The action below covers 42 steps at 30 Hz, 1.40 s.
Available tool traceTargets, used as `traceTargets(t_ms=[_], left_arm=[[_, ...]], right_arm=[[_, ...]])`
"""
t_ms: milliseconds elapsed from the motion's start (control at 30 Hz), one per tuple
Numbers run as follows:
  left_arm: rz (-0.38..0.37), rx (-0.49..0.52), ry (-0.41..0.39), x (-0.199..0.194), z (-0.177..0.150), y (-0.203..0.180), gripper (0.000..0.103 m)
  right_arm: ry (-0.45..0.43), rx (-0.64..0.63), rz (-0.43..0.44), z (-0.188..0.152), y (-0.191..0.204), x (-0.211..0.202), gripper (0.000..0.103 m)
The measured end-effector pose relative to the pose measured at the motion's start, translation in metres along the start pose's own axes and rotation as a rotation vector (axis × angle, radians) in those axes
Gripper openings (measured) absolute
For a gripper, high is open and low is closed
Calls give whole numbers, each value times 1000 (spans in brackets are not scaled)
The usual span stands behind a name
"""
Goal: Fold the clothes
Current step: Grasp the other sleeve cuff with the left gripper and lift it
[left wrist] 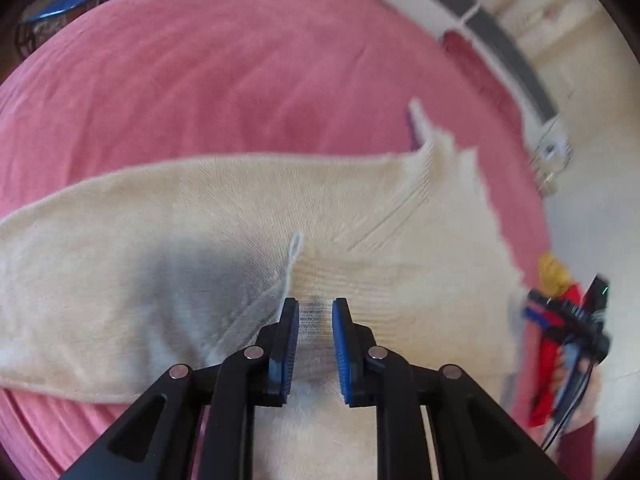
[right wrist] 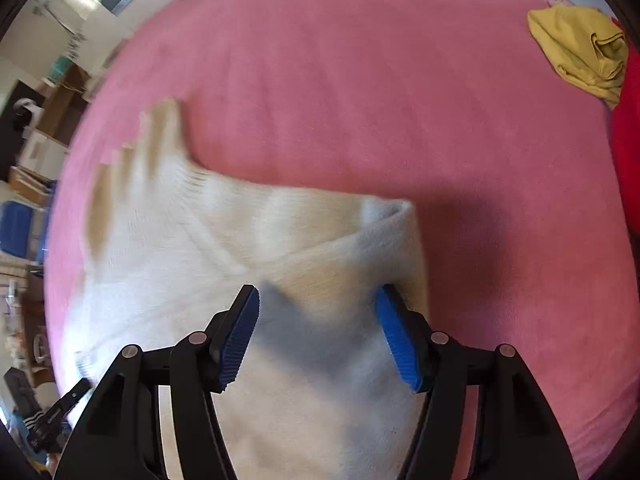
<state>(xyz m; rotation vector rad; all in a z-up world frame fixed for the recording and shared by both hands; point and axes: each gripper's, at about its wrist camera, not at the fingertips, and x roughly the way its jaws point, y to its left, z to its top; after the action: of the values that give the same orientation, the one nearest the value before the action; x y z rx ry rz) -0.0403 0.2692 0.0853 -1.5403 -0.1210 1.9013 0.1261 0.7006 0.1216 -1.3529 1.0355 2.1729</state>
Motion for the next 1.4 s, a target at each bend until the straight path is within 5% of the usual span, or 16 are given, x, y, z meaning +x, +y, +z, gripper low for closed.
traceTargets(t_ms=[100,233,400,500,600,767,1067,1267,1333,1367,1400], left_arm=[[-82,-92,-97,-62,-6,50,19],[-40,-283,-212,-147,-15,152,23],[53,-608,-301,-224,-64,300,24],[108,-749,-330,-246,-96,366,24],[88,-835,-321,-249,-110,413,24],[-26,-899,-299,-214,-122,437,24],[-176,-998,-282,-185,-130,411,24],[-200,-1041,-338,-172,-119,410,24],[-149,-1028,-360,-174,-119,408,18],[-77,-987,-366,-177,-115,401,2],[-67,-955,-393,-182,-112,393,4]], right_arm=[[-28,-110,165,-35,23,-38,65],[5,-259,307,-98,58,-56,79],[126,-436,248,-166,127,-13,79],[180,-541,195,-201,165,5,79],[219,-591,190,-226,194,11,79],[225,-629,177,-244,231,5,79],[198,-683,140,-257,268,3,79],[181,-701,96,-262,263,7,79],[172,-697,84,-263,260,10,79],[168,-695,78,-264,259,11,79],[163,-693,72,-264,257,12,79]])
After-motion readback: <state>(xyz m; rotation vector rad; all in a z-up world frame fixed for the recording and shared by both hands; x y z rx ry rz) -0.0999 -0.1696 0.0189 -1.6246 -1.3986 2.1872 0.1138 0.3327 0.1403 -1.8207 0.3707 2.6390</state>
